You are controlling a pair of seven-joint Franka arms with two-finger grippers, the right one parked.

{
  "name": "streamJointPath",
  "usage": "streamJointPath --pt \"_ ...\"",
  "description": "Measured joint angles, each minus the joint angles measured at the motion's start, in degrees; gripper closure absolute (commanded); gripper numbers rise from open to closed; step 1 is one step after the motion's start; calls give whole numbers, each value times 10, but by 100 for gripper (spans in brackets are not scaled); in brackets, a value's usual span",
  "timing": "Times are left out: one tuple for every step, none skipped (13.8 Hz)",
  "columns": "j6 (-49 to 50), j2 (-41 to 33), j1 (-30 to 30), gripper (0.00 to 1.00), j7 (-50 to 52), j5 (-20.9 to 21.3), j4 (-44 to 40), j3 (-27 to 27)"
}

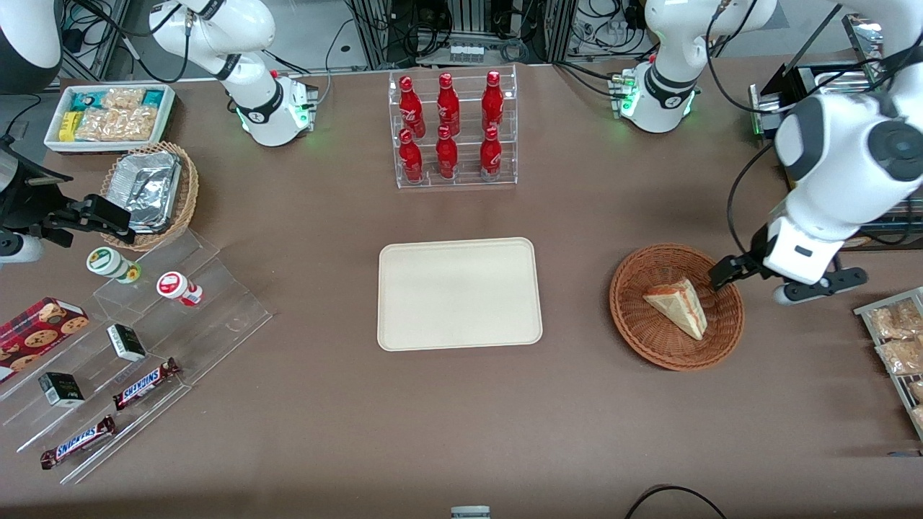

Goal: Place sandwich from basket to tray
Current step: 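Lower the open left gripper over the wrapped sandwich in the wicker basket, then close the left gripper on the wrapped sandwich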

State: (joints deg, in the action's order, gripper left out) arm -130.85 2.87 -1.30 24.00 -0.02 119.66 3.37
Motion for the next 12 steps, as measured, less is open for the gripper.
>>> streamJointPath --pt "-49 1 0 0 40 0 28 7" --pt "-84 5 0 0 76 0 51 13" --pt "-101 11 -1 0 96 0 64 16" --pt "-107 18 -1 0 106 0 70 18" --pt "-108 24 -1 0 111 0 72 18" --pt "-108 31 -1 0 113 0 73 18" --pt "-108 38 -1 0 114 0 75 18" --pt "-108 45 -1 0 114 0 77 18" --pt "-108 54 -1 0 115 0 77 18" --pt "-109 62 -1 0 116 0 78 18" --pt "-109 71 -1 0 118 0 78 18" --pt "-111 80 -1 0 119 0 78 18"
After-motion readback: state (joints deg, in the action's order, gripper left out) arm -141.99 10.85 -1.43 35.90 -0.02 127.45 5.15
